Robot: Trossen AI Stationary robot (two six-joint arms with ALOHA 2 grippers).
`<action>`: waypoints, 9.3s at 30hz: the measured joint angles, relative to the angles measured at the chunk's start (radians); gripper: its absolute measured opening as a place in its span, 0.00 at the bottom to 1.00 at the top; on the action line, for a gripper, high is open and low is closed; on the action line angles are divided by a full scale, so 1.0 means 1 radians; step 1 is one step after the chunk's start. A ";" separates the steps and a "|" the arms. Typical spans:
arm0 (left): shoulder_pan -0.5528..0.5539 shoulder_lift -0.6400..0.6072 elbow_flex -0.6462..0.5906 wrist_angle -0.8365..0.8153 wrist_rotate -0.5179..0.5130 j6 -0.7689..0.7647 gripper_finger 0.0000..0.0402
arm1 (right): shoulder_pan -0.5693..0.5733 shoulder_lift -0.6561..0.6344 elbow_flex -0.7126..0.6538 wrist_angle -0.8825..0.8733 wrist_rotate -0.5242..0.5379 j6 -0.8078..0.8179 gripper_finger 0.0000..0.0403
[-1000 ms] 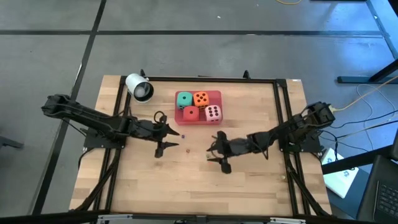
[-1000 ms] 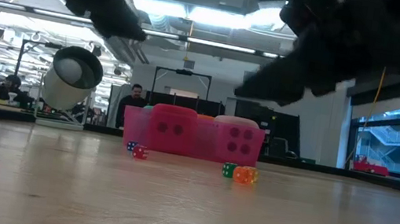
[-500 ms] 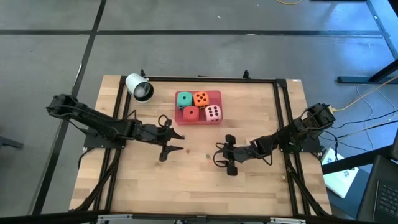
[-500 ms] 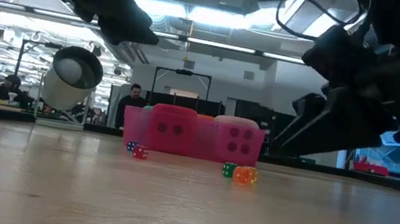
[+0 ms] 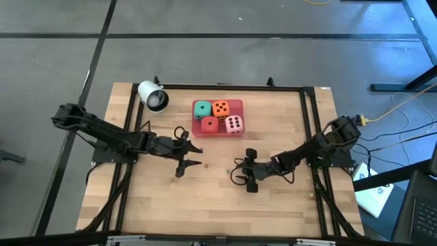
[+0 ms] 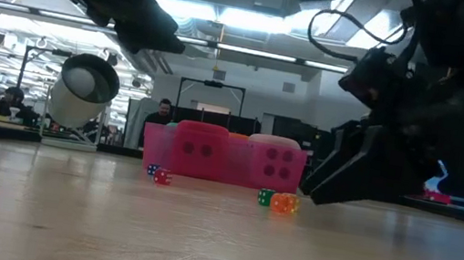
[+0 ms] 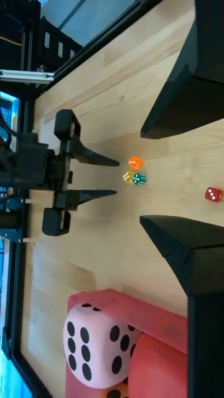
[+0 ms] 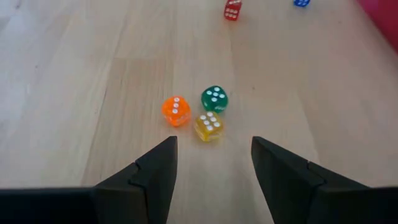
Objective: Pick & Place Dice
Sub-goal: Put the small yellow dice into the pink bin
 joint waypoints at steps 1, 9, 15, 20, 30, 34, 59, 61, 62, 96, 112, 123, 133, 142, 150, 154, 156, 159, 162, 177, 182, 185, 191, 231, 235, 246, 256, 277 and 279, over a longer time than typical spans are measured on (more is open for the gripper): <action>0.000 0.000 0.000 0.000 0.000 0.000 0.52 | 0.000 0.005 0.001 0.002 -0.003 -0.003 0.51; 0.000 0.000 0.000 0.002 -0.001 -0.001 0.52 | -0.016 0.045 0.030 0.009 -0.013 -0.007 0.51; 0.000 0.000 0.000 0.000 -0.001 -0.001 0.52 | -0.034 0.074 0.053 0.014 -0.054 -0.026 0.51; 0.000 0.000 0.000 0.000 0.000 -0.004 0.52 | -0.038 0.074 0.053 0.015 -0.063 -0.026 0.51; 0.000 0.000 0.000 0.000 0.000 -0.003 0.52 | -0.040 0.074 0.053 0.018 -0.067 -0.026 0.41; 0.000 0.000 0.000 0.000 0.000 -0.003 0.52 | -0.040 0.074 0.052 0.018 -0.067 -0.026 0.32; 0.000 0.000 0.000 0.000 0.001 -0.012 0.52 | -0.040 0.074 0.051 0.021 -0.062 -0.018 0.13; 0.000 0.000 0.000 0.000 0.001 -0.012 0.52 | -0.040 0.075 0.051 0.023 -0.062 -0.018 0.13; 0.000 0.000 0.000 0.000 0.002 -0.012 0.52 | -0.040 0.074 0.051 0.023 -0.062 -0.018 0.13; 0.048 -0.001 0.000 0.154 0.001 -0.319 0.52 | -0.040 -0.195 0.212 -0.288 0.098 -0.292 0.13; 0.058 0.076 0.000 0.374 -0.023 -0.559 0.52 | -0.068 -0.195 0.407 -0.362 0.325 -0.596 0.13; 0.088 0.206 0.000 0.590 0.035 -0.633 0.52 | -0.081 -0.194 0.407 -0.298 0.278 -0.652 0.13; 0.134 0.268 0.044 0.637 0.102 -0.640 0.52 | -0.081 -0.193 0.407 -0.282 0.266 -0.662 0.13; 0.141 0.297 0.063 0.630 0.111 -0.641 0.52 | -0.082 -0.193 0.407 -0.282 0.267 -0.662 0.13; 0.141 0.296 0.063 0.628 0.097 -0.639 0.52 | -0.086 -0.193 0.407 -0.282 0.252 -0.662 0.13; 0.141 0.296 0.063 0.628 0.085 -0.639 0.52 | -0.086 -0.193 0.407 -0.282 0.251 -0.662 0.13; 0.141 0.296 0.063 0.628 0.085 -0.638 0.51 | -0.086 -0.193 0.407 -0.282 0.248 -0.662 0.13; 0.141 0.296 0.063 0.628 0.084 -0.638 0.47 | -0.086 -0.193 0.407 -0.282 0.248 -0.662 0.13; 0.141 0.296 0.063 0.628 0.084 -0.638 0.40 | -0.086 -0.193 0.407 -0.282 0.248 -0.662 0.13; 0.141 0.295 0.063 0.628 0.083 -0.623 0.15 | -0.087 -0.193 0.407 -0.286 0.226 -0.665 0.13; 0.141 0.295 0.063 0.627 0.082 -0.616 0.11 | -0.086 -0.193 0.407 -0.286 0.229 -0.665 0.13; 0.141 0.295 0.062 0.627 0.082 -0.614 0.10 | -0.086 -0.193 0.407 -0.286 0.229 -0.665 0.13; 0.141 0.295 0.062 0.627 0.091 -0.591 0.10 | -0.086 -0.193 0.407 -0.283 0.222 -0.646 0.18; 0.234 0.049 0.062 0.242 0.033 -0.152 0.08 | -0.006 -0.494 0.302 -0.527 0.448 -0.367 0.64; 0.234 -0.023 0.062 0.098 -0.068 -0.104 0.08 | -0.006 -0.563 0.158 -0.376 0.478 -0.325 0.62; 0.346 -0.063 0.063 -0.173 -0.131 -0.095 0.08 | -0.006 -0.683 -0.148 0.125 0.382 -0.270 0.60; 0.496 -0.034 0.063 -0.237 0.007 -0.115 0.08 | -0.006 -0.690 -0.181 0.161 0.326 -0.204 0.60; 0.574 0.309 0.486 -0.785 0.095 0.069 0.08 | -0.006 -0.689 -0.181 0.178 0.272 -0.205 0.60; 0.573 0.330 0.521 -0.843 0.086 0.072 0.08 | -0.006 -0.689 -0.181 0.176 0.261 -0.205 0.60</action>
